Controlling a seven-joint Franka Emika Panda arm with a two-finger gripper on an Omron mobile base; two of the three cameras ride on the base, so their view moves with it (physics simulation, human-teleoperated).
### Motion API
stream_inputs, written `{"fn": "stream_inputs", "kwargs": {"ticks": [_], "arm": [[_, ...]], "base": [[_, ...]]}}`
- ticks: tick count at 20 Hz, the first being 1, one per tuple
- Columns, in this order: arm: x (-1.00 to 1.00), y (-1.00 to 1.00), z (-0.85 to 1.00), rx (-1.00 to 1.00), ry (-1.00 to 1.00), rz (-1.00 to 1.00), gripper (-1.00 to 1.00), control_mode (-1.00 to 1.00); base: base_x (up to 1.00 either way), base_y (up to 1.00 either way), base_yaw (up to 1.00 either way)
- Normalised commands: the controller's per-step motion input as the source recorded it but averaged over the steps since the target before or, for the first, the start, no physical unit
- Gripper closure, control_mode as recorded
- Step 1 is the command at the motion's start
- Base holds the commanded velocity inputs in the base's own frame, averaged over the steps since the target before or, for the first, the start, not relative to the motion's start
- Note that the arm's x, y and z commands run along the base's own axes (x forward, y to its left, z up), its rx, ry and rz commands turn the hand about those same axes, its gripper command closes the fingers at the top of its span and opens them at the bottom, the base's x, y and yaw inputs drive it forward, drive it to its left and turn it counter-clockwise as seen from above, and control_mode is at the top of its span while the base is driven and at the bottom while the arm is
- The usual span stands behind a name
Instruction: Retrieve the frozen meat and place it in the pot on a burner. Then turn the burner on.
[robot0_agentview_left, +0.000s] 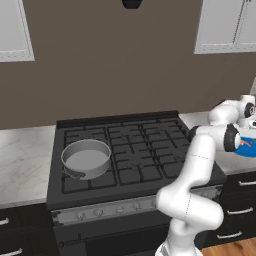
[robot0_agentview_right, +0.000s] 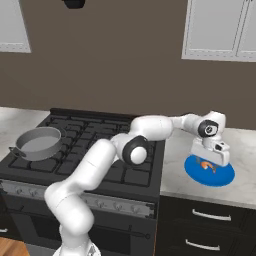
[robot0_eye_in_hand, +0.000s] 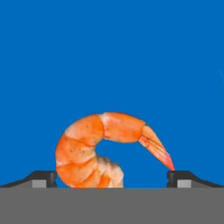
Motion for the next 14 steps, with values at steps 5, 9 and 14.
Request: {"fn": "stream_inputs", "kwargs": {"ticks": [5, 9, 14], "arm": [[0.00, -0.10, 0.00, 0.07, -0.01, 0.00, -1.00, -1.00], [0.00, -0.04, -0.08, 0.03, 0.00, 0.00, -1.00, -1.00], [0.00, 0.07, -0.27, 0.03, 0.00, 0.00, 1.00, -1.00]], "base": [[0.00, 0.00, 0.00], [0.00, 0.00, 0.00], [0.00, 0.00, 0.00]]}}
